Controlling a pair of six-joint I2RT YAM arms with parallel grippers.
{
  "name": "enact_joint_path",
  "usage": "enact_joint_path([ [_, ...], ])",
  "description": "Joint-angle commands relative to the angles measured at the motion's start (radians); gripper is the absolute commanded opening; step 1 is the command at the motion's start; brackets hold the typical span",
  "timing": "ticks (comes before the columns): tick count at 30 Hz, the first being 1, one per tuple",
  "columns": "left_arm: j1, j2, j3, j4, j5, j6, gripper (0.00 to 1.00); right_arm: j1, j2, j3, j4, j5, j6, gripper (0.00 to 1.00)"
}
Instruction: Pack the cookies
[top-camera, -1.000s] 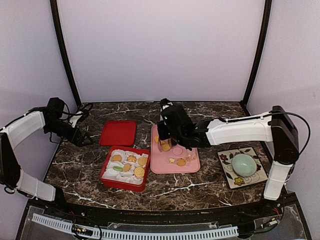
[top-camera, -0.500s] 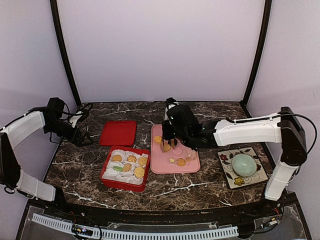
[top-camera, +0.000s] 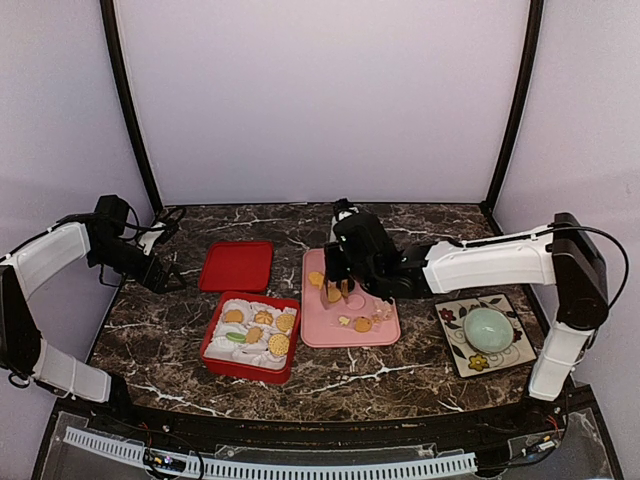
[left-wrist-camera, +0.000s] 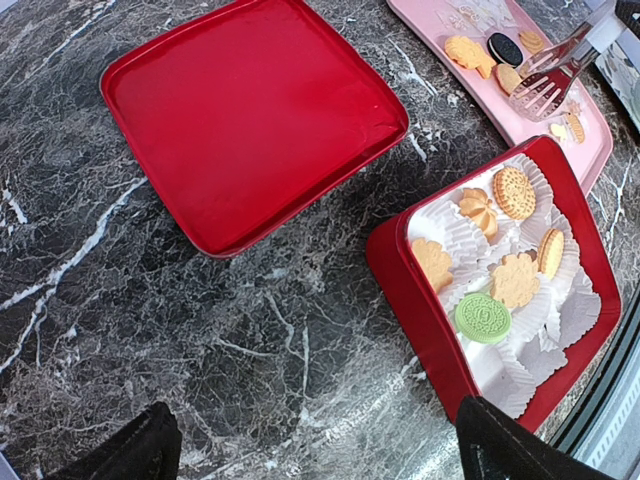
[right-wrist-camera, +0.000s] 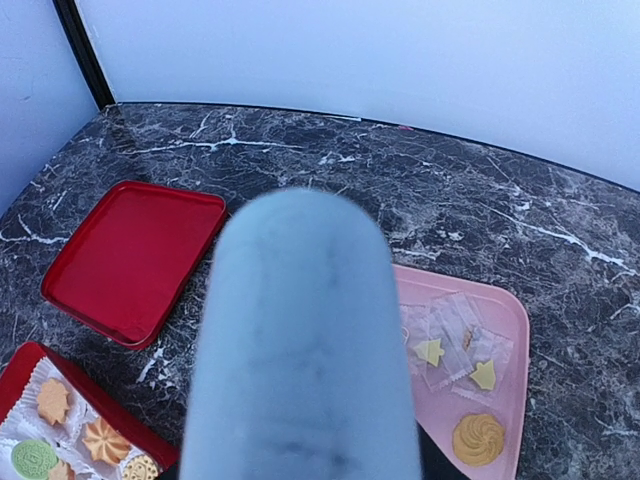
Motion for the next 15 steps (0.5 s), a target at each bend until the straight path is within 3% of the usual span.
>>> enact_joint_path([
  [1, 0.007, -0.021, 0.003, -0.020, 0.016, 0.007, 0.98, -0.022, 0.027, -0.007, 0.039, -0.007, 0.007, 0.43],
  [15, 0.006, -0.017, 0.003, -0.016, 0.018, 0.008, 0.98, -0.025, 0.108, 0.127, 0.034, -0.011, -0.075, 0.43],
])
